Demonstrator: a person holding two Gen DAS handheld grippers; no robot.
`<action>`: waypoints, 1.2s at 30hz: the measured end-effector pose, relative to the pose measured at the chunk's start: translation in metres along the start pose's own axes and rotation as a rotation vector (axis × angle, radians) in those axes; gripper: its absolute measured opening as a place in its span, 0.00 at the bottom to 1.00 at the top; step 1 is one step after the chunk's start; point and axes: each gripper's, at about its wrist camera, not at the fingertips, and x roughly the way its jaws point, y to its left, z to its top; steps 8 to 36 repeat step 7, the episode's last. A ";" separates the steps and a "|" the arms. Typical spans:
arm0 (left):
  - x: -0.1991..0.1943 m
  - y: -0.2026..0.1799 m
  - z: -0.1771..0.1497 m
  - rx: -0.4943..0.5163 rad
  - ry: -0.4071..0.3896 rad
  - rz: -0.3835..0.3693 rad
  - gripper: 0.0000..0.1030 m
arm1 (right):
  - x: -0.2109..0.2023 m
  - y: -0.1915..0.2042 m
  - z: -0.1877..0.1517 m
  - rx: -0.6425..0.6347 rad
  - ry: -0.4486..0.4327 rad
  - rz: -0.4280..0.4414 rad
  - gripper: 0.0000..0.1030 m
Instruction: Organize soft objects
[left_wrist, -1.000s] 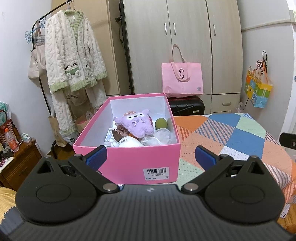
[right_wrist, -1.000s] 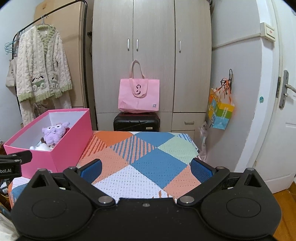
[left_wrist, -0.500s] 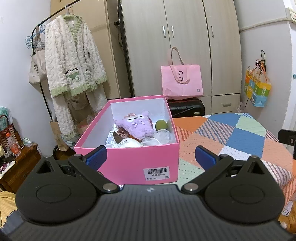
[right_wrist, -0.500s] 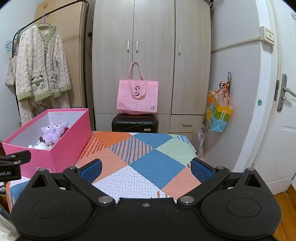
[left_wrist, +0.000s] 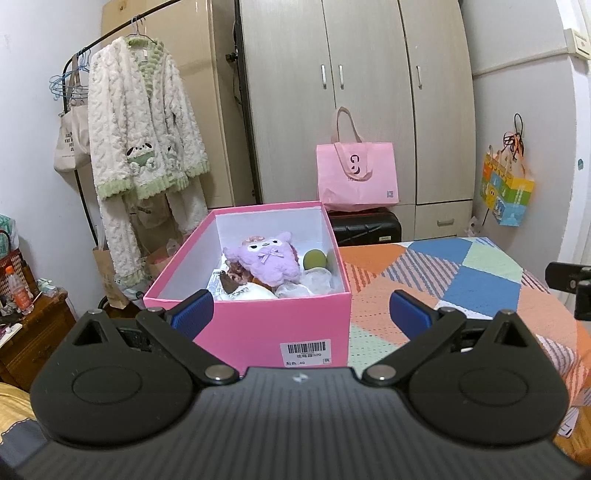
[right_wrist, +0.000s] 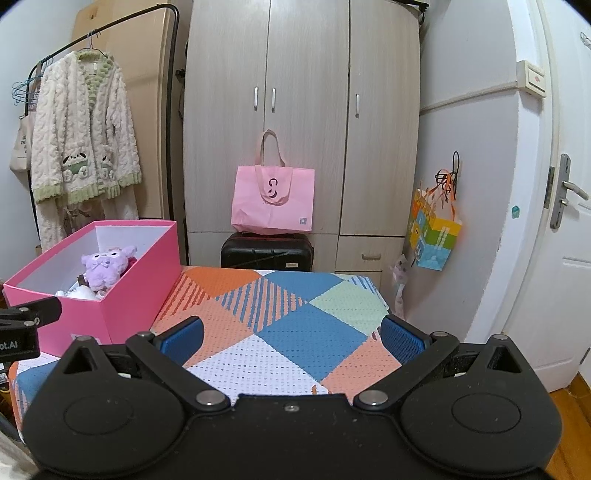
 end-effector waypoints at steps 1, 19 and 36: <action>0.000 0.001 0.000 -0.002 -0.003 0.001 1.00 | 0.000 0.000 0.000 -0.001 -0.002 -0.002 1.00; 0.000 0.002 -0.001 -0.005 -0.009 0.000 1.00 | -0.001 0.002 0.000 -0.012 -0.011 -0.010 1.00; 0.000 0.002 -0.001 -0.005 -0.009 0.000 1.00 | -0.001 0.002 0.000 -0.012 -0.011 -0.010 1.00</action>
